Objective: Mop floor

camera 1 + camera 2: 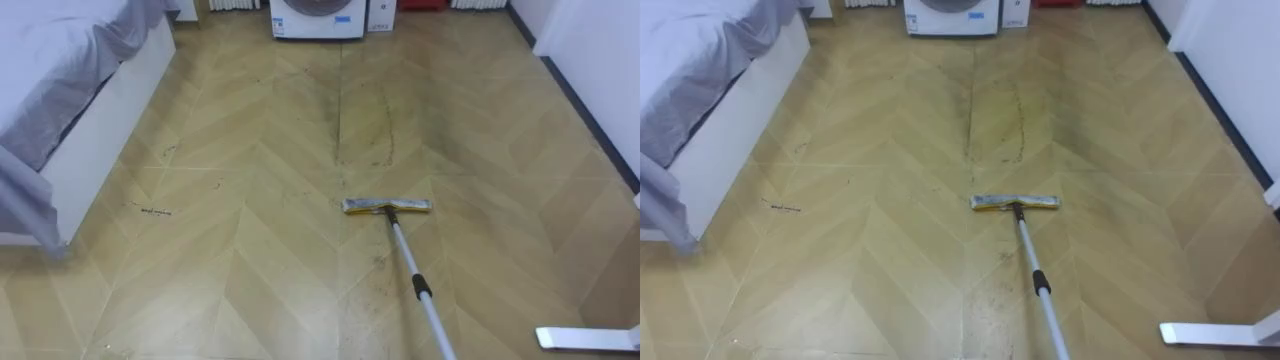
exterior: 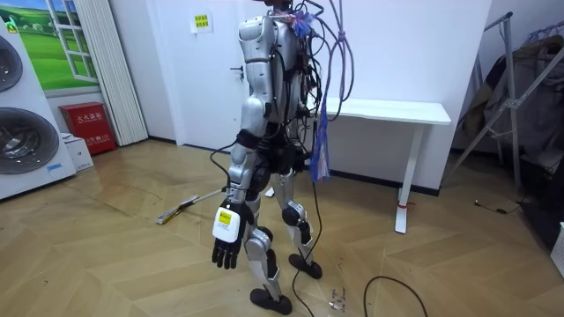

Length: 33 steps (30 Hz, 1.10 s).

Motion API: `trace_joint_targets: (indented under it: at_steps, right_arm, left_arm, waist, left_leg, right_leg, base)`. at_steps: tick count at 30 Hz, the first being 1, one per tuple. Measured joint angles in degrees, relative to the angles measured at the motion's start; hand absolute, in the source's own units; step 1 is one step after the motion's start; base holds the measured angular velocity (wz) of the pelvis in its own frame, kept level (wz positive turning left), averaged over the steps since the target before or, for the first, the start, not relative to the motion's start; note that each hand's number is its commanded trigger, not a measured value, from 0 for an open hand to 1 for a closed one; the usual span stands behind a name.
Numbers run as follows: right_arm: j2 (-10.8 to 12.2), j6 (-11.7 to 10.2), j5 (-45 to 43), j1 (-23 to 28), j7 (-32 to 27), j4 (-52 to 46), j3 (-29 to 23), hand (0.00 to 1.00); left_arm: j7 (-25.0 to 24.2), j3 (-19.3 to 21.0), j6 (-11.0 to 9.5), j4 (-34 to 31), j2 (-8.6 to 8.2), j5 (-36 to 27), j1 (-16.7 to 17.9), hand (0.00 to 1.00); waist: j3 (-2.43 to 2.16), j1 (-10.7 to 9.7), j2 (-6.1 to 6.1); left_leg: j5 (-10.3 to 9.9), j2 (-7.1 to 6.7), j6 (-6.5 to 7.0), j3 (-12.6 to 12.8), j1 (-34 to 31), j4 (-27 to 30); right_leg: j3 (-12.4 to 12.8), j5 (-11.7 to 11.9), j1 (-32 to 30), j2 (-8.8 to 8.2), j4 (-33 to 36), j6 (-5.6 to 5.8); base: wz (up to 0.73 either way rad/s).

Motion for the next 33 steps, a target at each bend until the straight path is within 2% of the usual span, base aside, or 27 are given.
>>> trace_joint_targets:
  at_steps: [2, 10, 21, 27, 33]
  right_arm:
    - [0.1, 0.6, 0.0, 0.0, -0.1, -0.1, 0.0, 1.00]
    - [0.1, 1.0, -0.1, -0.1, -0.2, 0.8, 0.0, 1.00]
    - [0.1, 1.1, 0.8, 0.2, 1.1, 1.0, 0.0, 1.00]
    - [0.1, 2.0, 0.3, -0.5, 0.8, 0.3, -0.4, 1.00]
    - [0.1, 2.6, 0.7, -1.8, 0.6, 0.5, -0.4, 1.00]
  left_arm:
    - [-0.2, 0.0, 0.2, 0.0, 0.00, 0.3, -0.2, 0.00]
    - [-1.9, 0.1, 1.0, 0.3, -0.02, 0.4, -0.4, 0.00]
    - [-3.4, -0.1, 0.8, 0.2, -0.06, 0.5, 0.6, 0.00]
    - [-3.4, -0.1, 1.0, 0.5, -0.25, 1.9, -0.7, 0.00]
    - [-3.4, -1.4, 1.1, 1.4, -0.31, 1.9, -2.8, 0.00]
  waist:
    - [0.00, 0.0, -0.03]
    - [0.03, 0.1, 0.10]
    - [0.03, 0.0, -0.03]
    - [-0.17, 0.0, 0.24]
    - [-0.12, 0.0, 0.50]
  left_leg:
    - [0.0, -0.01, 0.00, 0.0, 0.3, -0.1]
    - [0.0, -0.01, 0.00, 0.0, 0.6, -0.4]
    - [0.0, 0.01, -0.01, -0.3, 0.4, -0.3]
    - [-0.1, 0.31, 0.01, -0.2, -3.3, 1.1]
    - [-0.1, 0.85, -0.20, -0.4, -7.2, 2.3]
  right_leg:
    - [0.0, 0.0, 0.0, -0.02, 0.0, 0.00]
    - [-0.1, 0.0, 0.2, 0.01, -0.1, 0.00]
    - [0.1, 0.0, 0.4, 0.03, 0.0, 0.00]
    - [0.0, 0.1, -2.9, 0.29, 0.4, -0.13]
    - [0.3, 0.1, -6.6, 0.76, 1.5, -0.28]
  base:
    - [0.00]
    - [0.00]
    - [0.00]
    - [0.01]
    - [0.01]
